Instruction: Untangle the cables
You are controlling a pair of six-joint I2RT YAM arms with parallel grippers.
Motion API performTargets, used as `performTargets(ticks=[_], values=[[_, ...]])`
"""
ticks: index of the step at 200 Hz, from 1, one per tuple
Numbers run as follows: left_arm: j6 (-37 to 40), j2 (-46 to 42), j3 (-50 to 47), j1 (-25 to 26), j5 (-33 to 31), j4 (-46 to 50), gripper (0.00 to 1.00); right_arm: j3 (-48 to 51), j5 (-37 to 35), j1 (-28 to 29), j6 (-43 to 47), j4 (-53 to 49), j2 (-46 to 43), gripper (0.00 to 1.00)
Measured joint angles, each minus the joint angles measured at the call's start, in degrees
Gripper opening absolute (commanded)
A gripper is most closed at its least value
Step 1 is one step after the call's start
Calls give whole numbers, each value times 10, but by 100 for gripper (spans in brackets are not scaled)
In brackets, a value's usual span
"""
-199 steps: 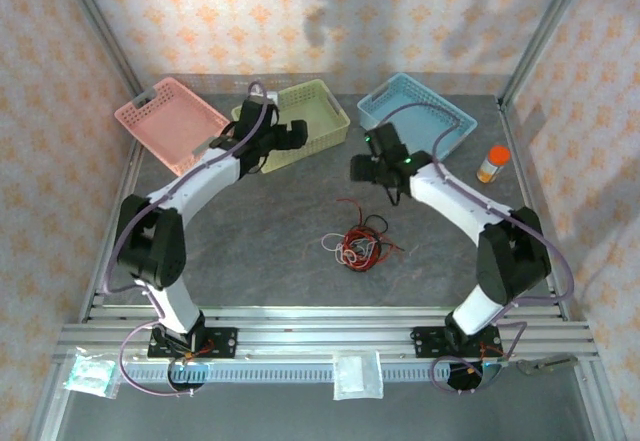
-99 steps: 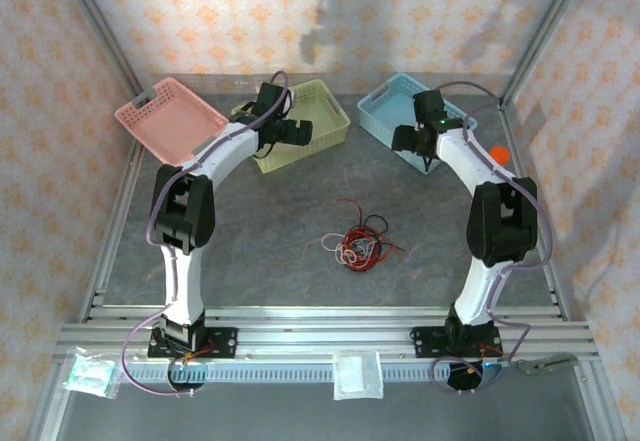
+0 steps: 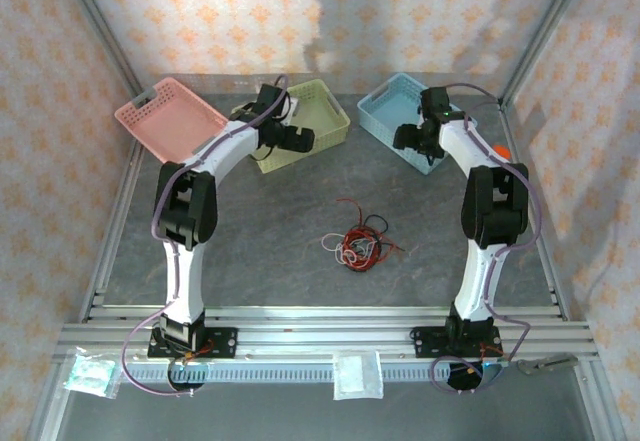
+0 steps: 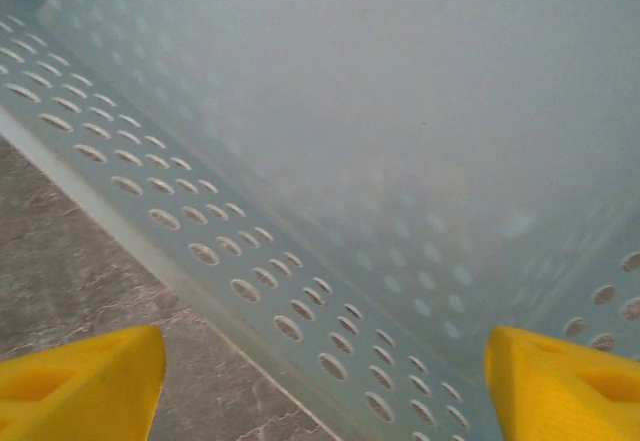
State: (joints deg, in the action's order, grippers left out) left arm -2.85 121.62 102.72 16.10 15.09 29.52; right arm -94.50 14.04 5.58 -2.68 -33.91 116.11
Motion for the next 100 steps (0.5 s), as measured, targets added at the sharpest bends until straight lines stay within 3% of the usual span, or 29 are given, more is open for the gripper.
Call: performTargets(ticks=[63, 100], values=[[4, 24, 5, 0, 38, 24, 100, 0, 32, 15, 0, -4, 10, 81], [-4, 24, 4, 0, 90, 24, 91, 0, 47, 32, 0, -6, 14, 79]])
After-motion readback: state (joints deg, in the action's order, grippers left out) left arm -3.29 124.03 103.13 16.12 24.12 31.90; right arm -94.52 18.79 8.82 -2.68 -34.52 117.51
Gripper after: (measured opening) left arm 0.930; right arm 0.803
